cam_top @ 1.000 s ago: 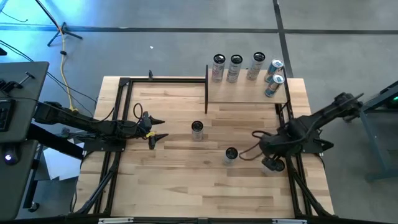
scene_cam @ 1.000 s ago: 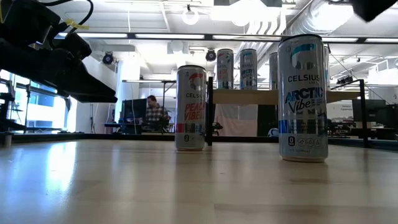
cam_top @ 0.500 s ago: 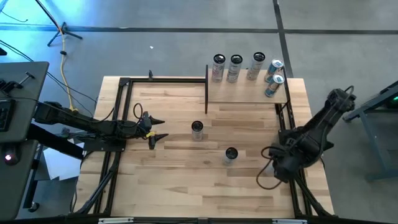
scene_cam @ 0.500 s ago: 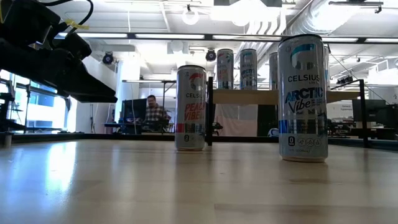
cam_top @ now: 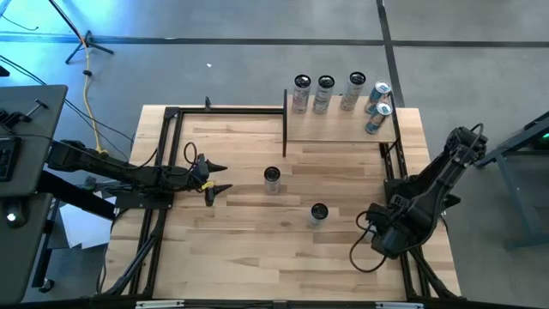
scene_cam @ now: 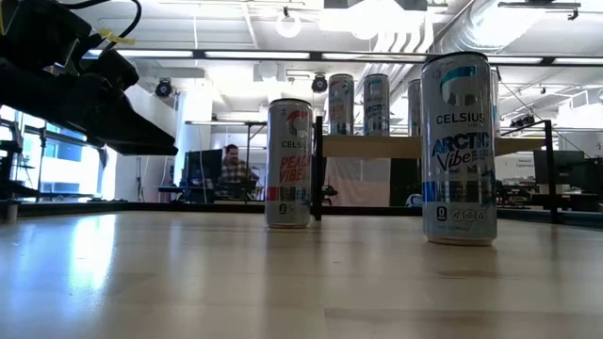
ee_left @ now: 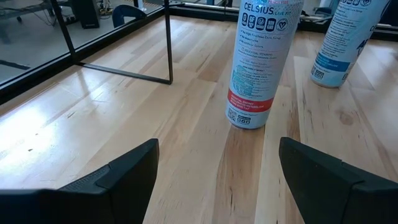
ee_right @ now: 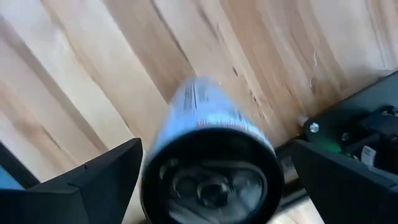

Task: Place canned beverage on shelf
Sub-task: Put the white yellow soda can on the shelf aligned with the white yellow soda can

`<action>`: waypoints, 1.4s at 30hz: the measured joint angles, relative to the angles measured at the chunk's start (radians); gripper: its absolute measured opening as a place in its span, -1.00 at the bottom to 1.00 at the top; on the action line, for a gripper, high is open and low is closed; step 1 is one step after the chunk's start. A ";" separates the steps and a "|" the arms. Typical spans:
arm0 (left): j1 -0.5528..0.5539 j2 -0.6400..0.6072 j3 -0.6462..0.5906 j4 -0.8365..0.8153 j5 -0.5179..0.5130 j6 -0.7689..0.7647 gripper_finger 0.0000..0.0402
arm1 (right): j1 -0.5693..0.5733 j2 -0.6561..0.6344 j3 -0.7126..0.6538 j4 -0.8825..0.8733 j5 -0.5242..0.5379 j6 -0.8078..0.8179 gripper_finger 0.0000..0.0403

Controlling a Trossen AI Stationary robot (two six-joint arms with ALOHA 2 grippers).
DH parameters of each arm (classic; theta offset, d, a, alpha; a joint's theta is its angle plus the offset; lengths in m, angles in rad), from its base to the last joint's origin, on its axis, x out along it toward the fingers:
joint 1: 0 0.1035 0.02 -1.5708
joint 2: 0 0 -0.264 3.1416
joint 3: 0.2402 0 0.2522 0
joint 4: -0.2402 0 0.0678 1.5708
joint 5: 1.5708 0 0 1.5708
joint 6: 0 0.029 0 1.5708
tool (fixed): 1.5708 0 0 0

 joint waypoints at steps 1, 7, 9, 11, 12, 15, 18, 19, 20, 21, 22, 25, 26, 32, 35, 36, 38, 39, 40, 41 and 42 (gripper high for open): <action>0.000 0.000 0.000 0.000 0.000 0.000 0.52 | 0.000 0.000 0.000 0.005 0.013 0.022 0.96; 0.000 0.000 0.000 0.000 0.000 0.000 0.52 | -0.004 0.000 0.000 0.007 -0.007 0.128 0.96; 0.000 0.000 0.000 0.000 0.000 0.000 0.52 | -0.013 0.000 0.000 0.014 -0.053 0.153 0.95; 0.000 0.000 0.000 0.000 0.000 0.000 0.52 | -0.016 0.000 0.000 0.025 -0.075 0.177 0.95; 0.000 0.000 0.000 0.000 0.000 0.000 0.52 | -0.016 0.000 0.000 0.028 -0.078 0.193 0.93; 0.000 0.000 0.000 0.000 0.000 0.000 0.52 | -0.022 0.000 0.000 0.040 -0.079 0.250 0.81; 0.000 0.000 0.000 0.000 0.000 0.000 0.52 | -0.042 0.000 0.000 0.055 -0.085 0.296 0.58; 0.000 0.000 0.000 0.000 0.000 0.000 0.52 | -0.052 0.000 0.000 0.059 -0.094 0.307 0.48; 0.000 0.000 0.000 0.000 0.000 0.000 0.52 | -0.063 0.000 0.000 0.064 -0.104 0.322 0.36; 0.000 0.000 0.000 0.000 0.000 0.000 0.52 | -0.073 0.000 0.000 0.069 -0.112 0.336 0.26; 0.000 0.000 0.000 0.000 0.000 0.000 0.52 | -0.084 0.000 0.000 0.069 -0.119 0.351 0.18; 0.000 0.000 0.000 0.000 0.000 0.000 0.52 | -0.126 -0.001 0.000 0.080 -0.140 0.394 0.19; 0.000 0.000 0.000 0.000 0.000 0.000 0.52 | -0.143 -0.001 0.000 0.086 -0.148 0.409 0.19; 0.000 0.000 0.000 0.000 0.000 0.000 0.52 | -0.257 -0.001 0.000 0.102 -0.150 0.566 0.19; 0.000 0.000 0.000 0.000 0.000 0.000 0.52 | -0.321 -0.001 0.000 0.097 -0.146 0.656 0.19; 0.000 0.000 0.000 0.000 0.000 0.000 0.52 | -0.342 -0.001 0.000 0.093 -0.146 0.675 0.19; 0.000 0.000 0.000 0.000 0.000 0.000 0.52 | -0.384 -0.001 0.000 0.087 -0.146 0.715 0.19; 0.000 0.000 0.000 0.000 0.000 0.000 0.52 | -0.407 -0.001 0.000 0.085 -0.147 0.736 0.19; 0.000 0.000 0.000 0.000 0.000 0.000 0.52 | -0.429 -0.001 0.000 0.085 -0.147 0.756 0.19; 0.000 0.000 0.000 0.000 0.000 0.000 0.52 | -0.451 -0.001 0.001 0.085 -0.147 0.773 0.19; 0.000 0.000 0.000 0.000 0.000 0.000 0.52 | -0.474 -0.001 0.001 0.085 -0.147 0.787 0.19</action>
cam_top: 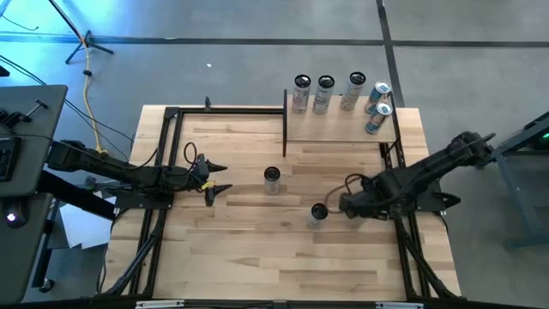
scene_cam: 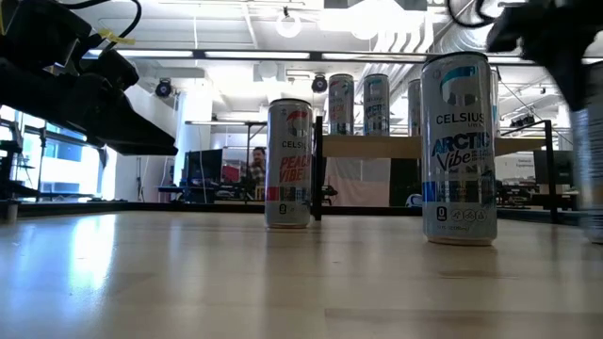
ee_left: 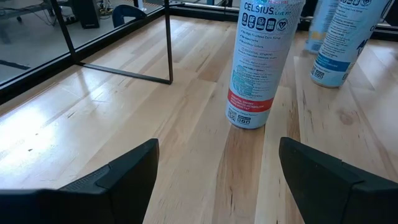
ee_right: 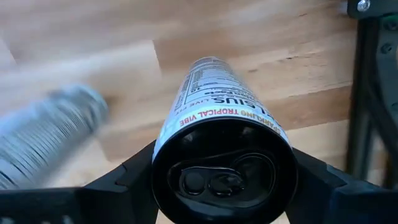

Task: Place canned beverage on shelf
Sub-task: Put the white yellow soda can on the shelf aligned with the white yellow soda can

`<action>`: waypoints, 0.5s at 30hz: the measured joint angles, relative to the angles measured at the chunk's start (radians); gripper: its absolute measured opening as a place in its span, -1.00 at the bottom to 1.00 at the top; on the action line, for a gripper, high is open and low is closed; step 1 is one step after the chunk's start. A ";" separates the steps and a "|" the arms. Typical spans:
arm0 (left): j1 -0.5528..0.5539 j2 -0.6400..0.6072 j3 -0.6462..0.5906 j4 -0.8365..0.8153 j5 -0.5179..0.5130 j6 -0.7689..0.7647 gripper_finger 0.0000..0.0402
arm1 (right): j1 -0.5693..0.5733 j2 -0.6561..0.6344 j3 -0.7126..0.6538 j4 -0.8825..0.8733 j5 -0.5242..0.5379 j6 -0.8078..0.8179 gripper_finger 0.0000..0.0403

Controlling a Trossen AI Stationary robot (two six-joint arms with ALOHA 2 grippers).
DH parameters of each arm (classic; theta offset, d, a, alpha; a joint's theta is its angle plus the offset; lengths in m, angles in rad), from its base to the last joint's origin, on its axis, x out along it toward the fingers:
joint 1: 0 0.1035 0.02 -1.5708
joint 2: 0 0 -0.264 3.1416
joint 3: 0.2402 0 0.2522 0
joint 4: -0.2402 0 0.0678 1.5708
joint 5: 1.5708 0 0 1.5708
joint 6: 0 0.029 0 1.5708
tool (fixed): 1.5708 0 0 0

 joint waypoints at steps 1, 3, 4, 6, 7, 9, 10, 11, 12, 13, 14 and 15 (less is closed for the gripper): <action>0.000 0.000 0.000 0.000 0.000 0.000 0.52 | -0.024 0.000 0.001 0.000 0.003 0.011 0.19; 0.000 0.000 0.000 0.000 0.000 0.000 0.52 | -0.074 0.002 0.004 0.003 0.024 0.027 0.19; 0.000 0.000 0.000 0.000 0.000 0.000 0.52 | -0.101 0.002 0.005 0.008 0.043 0.030 0.19; 0.000 0.000 0.000 0.000 0.000 0.000 0.52 | -0.155 0.002 0.010 0.022 0.077 0.028 0.19; 0.000 0.000 0.000 0.000 0.000 0.000 0.52 | -0.183 0.002 0.011 0.033 0.088 0.019 0.19; 0.000 0.000 0.000 0.000 0.000 0.000 0.52 | -0.238 0.002 0.011 0.050 0.103 -0.001 0.19; 0.000 0.000 0.000 0.000 0.000 0.000 0.52 | -0.266 0.002 0.011 0.054 0.106 -0.013 0.19; 0.000 0.000 0.000 0.000 0.000 0.000 0.52 | -0.293 0.002 0.011 0.057 0.104 -0.024 0.19; 0.000 0.000 0.000 0.000 0.000 0.000 0.52 | -0.320 0.002 0.011 0.059 0.100 -0.040 0.19; 0.000 0.000 0.000 0.000 0.000 0.000 0.52 | -0.345 0.002 0.011 0.060 0.089 -0.055 0.19; 0.000 0.000 0.000 0.000 0.000 0.000 0.52 | -0.369 0.004 0.011 0.060 0.079 -0.067 0.19; 0.000 0.000 0.000 0.000 0.000 0.000 0.52 | -0.393 0.009 0.012 0.060 0.067 -0.080 0.19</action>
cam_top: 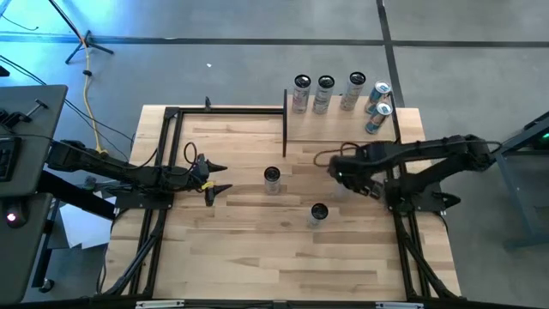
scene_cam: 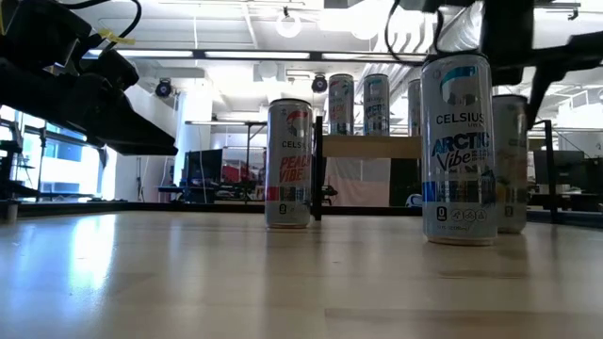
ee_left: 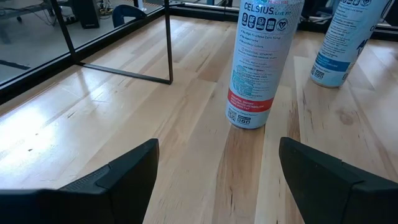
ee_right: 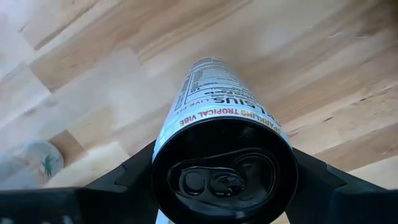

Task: Place canned beverage on shelf
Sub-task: Put the white yellow soda can on the shelf aligned with the white yellow soda can

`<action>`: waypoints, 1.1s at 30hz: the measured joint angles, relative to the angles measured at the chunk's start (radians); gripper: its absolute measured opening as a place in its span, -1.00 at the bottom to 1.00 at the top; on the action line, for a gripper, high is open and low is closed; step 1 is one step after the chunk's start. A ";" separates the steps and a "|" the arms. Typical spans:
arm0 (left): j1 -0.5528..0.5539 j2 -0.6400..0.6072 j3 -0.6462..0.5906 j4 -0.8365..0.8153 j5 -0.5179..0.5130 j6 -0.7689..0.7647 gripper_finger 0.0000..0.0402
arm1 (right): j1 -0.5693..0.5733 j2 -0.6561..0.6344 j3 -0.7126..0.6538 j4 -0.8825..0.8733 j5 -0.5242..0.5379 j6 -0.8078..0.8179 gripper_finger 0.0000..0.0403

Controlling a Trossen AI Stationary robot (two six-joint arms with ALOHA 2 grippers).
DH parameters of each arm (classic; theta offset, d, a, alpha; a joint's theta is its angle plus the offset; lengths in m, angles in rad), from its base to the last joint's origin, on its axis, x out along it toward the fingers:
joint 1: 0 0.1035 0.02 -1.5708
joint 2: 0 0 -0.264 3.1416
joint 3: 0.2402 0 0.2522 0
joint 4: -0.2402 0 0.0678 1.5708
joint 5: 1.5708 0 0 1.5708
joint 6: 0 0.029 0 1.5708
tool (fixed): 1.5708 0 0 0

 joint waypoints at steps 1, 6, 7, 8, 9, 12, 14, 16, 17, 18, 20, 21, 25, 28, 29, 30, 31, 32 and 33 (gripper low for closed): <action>0.000 0.000 0.000 0.000 0.000 0.000 0.52 | -0.022 0.006 0.001 0.001 -0.010 -0.017 0.19; 0.000 0.000 0.000 0.000 0.000 0.000 0.52 | -0.110 0.035 0.008 0.010 -0.039 -0.103 0.20; 0.000 0.000 0.000 0.000 0.000 0.000 0.52 | -0.125 0.039 0.008 0.015 -0.041 -0.133 0.20; 0.000 0.000 0.000 0.000 0.000 0.000 0.52 | -0.140 0.041 0.008 0.021 -0.041 -0.164 0.20; 0.000 0.000 0.000 0.000 0.000 0.000 0.52 | -0.152 0.041 0.008 0.024 -0.043 -0.195 0.20; 0.000 0.000 0.000 0.000 0.000 0.000 0.52 | -0.172 0.041 0.007 0.024 -0.046 -0.249 0.20; 0.000 0.000 0.000 0.000 0.000 0.000 0.52 | -0.178 0.042 0.006 0.024 -0.044 -0.288 0.20; 0.000 0.000 0.000 0.000 0.000 0.000 0.52 | -0.181 0.043 0.006 0.027 -0.042 -0.295 0.20; 0.000 0.000 0.000 0.000 0.000 0.000 0.52 | -0.182 0.042 0.005 0.029 -0.037 -0.295 0.20; 0.000 0.000 0.000 0.000 0.000 0.000 0.52 | -0.182 0.043 0.005 0.031 -0.032 -0.297 0.20; 0.000 0.000 0.000 0.000 0.000 0.000 0.52 | -0.181 0.043 0.005 0.031 -0.029 -0.286 0.22; 0.000 0.000 0.000 0.000 0.000 0.000 0.52 | -0.181 0.043 0.004 0.029 -0.029 -0.280 0.25; 0.000 0.000 0.000 0.000 0.000 0.000 0.52 | -0.181 0.044 0.000 0.019 -0.018 -0.262 0.40; 0.000 0.000 0.000 0.000 0.000 0.000 0.52 | -0.182 0.051 -0.006 -0.023 -0.018 -0.250 0.48; 0.000 0.000 0.000 0.000 0.000 0.000 0.52 | -0.182 0.045 -0.004 -0.035 -0.018 -0.248 0.48; 0.000 0.000 0.000 0.000 0.000 0.000 0.52 | -0.182 0.045 -0.001 -0.042 -0.019 -0.238 0.49; 0.000 0.000 0.000 0.000 0.000 0.000 0.52 | -0.181 0.048 -0.001 -0.052 -0.020 -0.223 0.49; 0.000 0.000 0.000 0.000 0.000 0.000 0.52 | -0.181 0.050 -0.002 -0.061 -0.021 -0.214 0.50; 0.000 0.000 0.000 0.000 0.000 0.000 0.52 | -0.181 0.048 -0.002 -0.067 -0.021 -0.205 0.50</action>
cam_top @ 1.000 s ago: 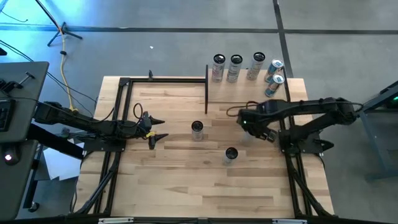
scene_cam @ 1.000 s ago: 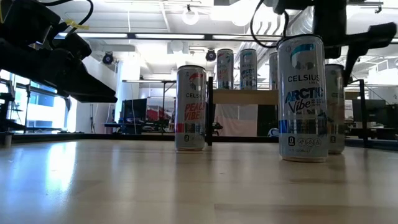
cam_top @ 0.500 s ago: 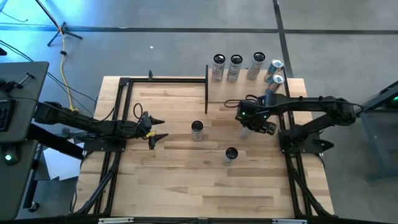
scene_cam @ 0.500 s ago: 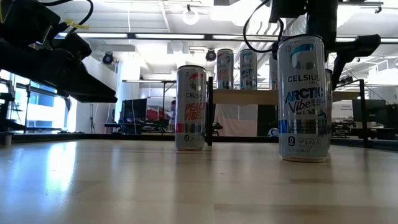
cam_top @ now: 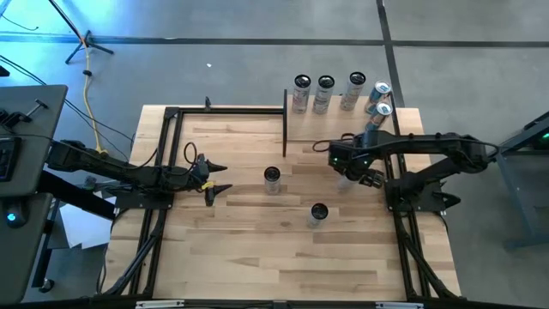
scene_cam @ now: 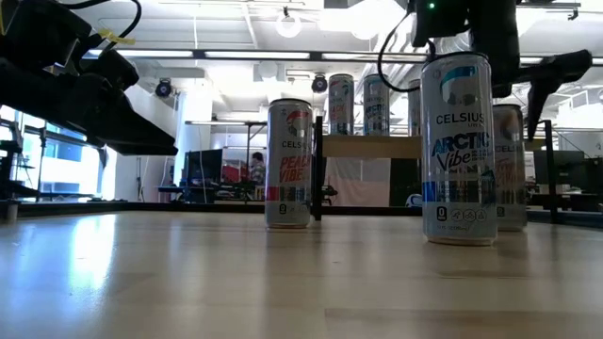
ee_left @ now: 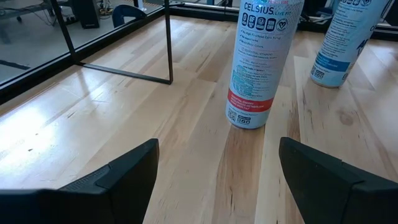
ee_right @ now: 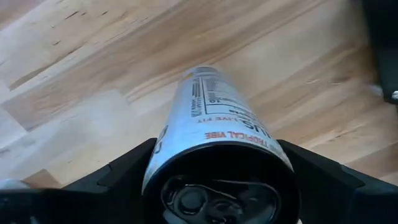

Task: Place canned beverage on shelf
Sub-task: Put the white yellow soda can on the shelf aligned with the white yellow soda can

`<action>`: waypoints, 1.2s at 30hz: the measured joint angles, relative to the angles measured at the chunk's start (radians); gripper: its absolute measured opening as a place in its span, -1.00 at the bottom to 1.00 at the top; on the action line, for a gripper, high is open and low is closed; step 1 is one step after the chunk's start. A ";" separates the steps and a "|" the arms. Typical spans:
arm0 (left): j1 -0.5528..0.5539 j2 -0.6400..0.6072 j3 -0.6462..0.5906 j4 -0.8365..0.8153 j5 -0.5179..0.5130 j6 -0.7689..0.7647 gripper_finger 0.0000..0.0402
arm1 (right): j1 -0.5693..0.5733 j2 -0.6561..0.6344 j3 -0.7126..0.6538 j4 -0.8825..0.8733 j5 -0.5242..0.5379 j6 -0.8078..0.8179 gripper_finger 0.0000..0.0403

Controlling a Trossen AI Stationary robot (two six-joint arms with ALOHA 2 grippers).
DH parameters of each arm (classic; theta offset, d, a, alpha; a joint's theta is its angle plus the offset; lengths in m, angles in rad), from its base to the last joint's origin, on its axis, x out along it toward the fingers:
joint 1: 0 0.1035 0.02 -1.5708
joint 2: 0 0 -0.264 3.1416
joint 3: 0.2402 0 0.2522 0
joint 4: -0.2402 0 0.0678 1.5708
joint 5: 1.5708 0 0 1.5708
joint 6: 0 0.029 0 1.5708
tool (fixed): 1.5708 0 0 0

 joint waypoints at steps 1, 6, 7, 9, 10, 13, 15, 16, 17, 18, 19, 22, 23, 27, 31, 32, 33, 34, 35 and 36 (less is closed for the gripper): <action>0.000 0.000 0.000 0.000 0.000 0.000 0.52 | 0.000 -0.001 0.000 -0.002 0.001 -0.001 0.50; 0.000 0.000 0.000 0.000 0.000 0.000 0.52 | 0.017 -0.001 0.000 0.037 0.051 -0.075 0.51; 0.000 0.000 0.000 0.000 0.000 0.000 0.52 | 0.027 -0.001 0.000 0.046 0.076 -0.096 0.51; 0.000 0.000 0.000 0.000 0.000 0.000 0.52 | 0.050 -0.001 0.001 0.055 0.126 -0.120 0.51; 0.000 0.000 0.000 0.000 0.000 0.000 0.52 | 0.063 -0.002 0.004 0.049 0.152 -0.125 0.51; 0.000 0.000 0.000 0.000 0.000 0.000 0.52 | 0.119 -0.004 0.027 0.021 0.255 -0.132 0.51; 0.000 0.000 0.000 0.000 0.000 0.000 0.52 | 0.169 -0.004 0.044 0.000 0.334 -0.134 0.51; 0.000 0.000 0.000 0.000 0.000 0.000 0.52 | 0.197 -0.004 0.049 -0.008 0.379 -0.134 0.51; 0.000 0.000 0.000 0.000 0.000 0.000 0.52 | 0.227 -0.004 0.051 -0.008 0.424 -0.133 0.51; 0.000 0.000 0.000 0.000 0.000 0.000 0.52 | 0.256 -0.004 0.051 -0.010 0.467 -0.134 0.51; 0.000 0.000 0.000 0.000 0.000 0.000 0.52 | 0.287 -0.004 0.050 -0.015 0.508 -0.133 0.51; 0.000 0.000 0.000 0.000 0.000 0.000 0.52 | 0.374 -0.002 0.040 -0.018 0.611 -0.132 0.51; 0.000 0.000 0.000 0.000 0.000 0.000 0.52 | 0.401 -0.001 0.029 -0.020 0.645 -0.133 0.51; 0.000 0.000 0.000 0.000 0.000 0.000 0.52 | 0.498 -0.001 -0.027 -0.018 0.761 -0.125 0.51; 0.000 0.000 0.000 0.000 0.000 0.000 0.52 | 0.579 -0.001 -0.100 0.030 0.883 -0.114 0.51; 0.000 0.000 0.000 0.000 0.000 0.000 0.52 | 0.596 -0.001 -0.121 0.042 0.909 -0.097 0.51; 0.000 0.000 0.000 0.000 0.000 0.000 0.52 | 0.612 -0.001 -0.145 0.056 0.934 -0.077 0.51; 0.000 0.000 0.000 0.000 0.000 0.000 0.52 | 0.625 -0.001 -0.169 0.074 0.954 -0.060 0.51; 0.000 0.000 0.000 0.000 0.000 0.000 0.52 | 0.637 -0.001 -0.192 0.091 0.970 -0.045 0.51; 0.000 0.000 0.000 0.000 0.000 0.000 0.52 | 0.648 -0.001 -0.217 0.111 0.982 -0.033 0.51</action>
